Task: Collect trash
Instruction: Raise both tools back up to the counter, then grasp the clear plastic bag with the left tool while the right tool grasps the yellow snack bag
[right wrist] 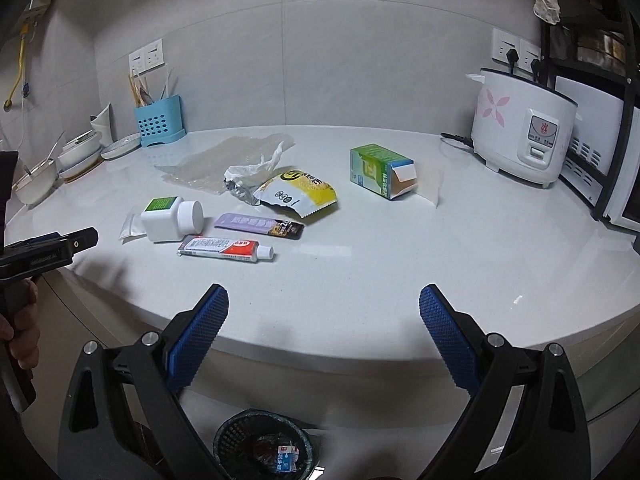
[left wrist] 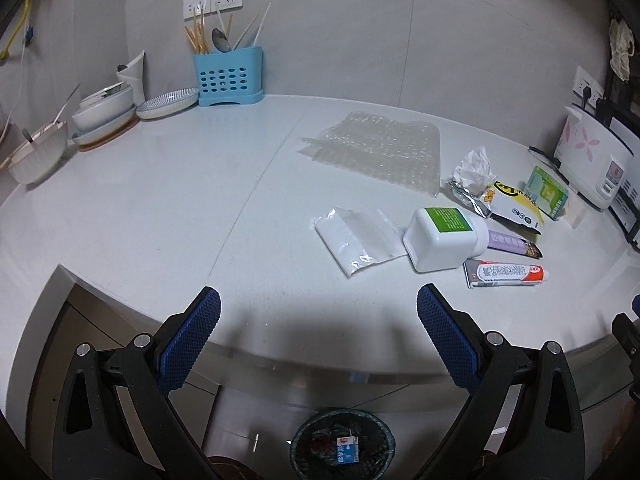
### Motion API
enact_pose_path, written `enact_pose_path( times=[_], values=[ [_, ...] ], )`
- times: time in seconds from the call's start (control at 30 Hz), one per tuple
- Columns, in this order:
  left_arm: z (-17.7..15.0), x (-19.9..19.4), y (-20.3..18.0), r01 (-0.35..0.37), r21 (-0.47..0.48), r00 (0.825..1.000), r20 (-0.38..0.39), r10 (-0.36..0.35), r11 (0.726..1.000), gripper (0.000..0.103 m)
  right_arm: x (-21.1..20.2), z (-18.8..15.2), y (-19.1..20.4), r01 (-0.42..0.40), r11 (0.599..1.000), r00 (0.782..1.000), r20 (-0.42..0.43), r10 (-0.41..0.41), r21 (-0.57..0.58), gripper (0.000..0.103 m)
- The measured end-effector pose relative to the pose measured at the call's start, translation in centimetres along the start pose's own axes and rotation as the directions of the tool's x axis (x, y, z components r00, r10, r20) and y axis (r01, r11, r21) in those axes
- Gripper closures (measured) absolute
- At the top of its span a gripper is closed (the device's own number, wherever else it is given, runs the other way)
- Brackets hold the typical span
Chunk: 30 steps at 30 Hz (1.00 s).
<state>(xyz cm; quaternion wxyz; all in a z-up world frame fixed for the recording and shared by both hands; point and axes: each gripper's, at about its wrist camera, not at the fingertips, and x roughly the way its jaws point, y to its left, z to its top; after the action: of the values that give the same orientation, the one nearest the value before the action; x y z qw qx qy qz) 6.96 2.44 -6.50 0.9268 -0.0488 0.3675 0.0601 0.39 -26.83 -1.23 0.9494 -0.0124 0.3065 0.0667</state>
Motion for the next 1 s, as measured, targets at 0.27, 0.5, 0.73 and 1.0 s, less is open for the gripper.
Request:
enact_pose_path(
  times=[0.27, 0.5, 0.73, 1.0],
  values=[
    [2.6, 4.2, 0.5, -0.033, -0.068, 0.996, -0.082, 0.027, 0.997, 0.007, 2.2, 2.3, 0.2, -0.008, 1.0, 1.0, -0.012, 0.007, -0.029, 0.011],
    [3.4, 7.0, 0.6, -0.052, -0.11, 0.99, -0.139, 0.036, 0.993, 0.008, 4.2, 2.4, 0.7, -0.021, 0.999, 0.999, -0.04, 0.02, -0.037, 0.011],
    [4.1, 8.4, 0.1, -0.084, -0.111, 0.982, -0.177, 0.064, 0.99, 0.012, 7.1, 5.6, 0.4, -0.035, 0.998, 0.996, -0.081, 0.031, -0.054, 0.011],
    [5.0, 9.0, -1.3, -0.133, -0.048, 0.968, -0.221, 0.12, 0.99, 0.045, 12.0, 10.6, -0.2, -0.047, 0.996, 0.987, -0.155, 0.033, -0.082, 0.011]
  ],
)
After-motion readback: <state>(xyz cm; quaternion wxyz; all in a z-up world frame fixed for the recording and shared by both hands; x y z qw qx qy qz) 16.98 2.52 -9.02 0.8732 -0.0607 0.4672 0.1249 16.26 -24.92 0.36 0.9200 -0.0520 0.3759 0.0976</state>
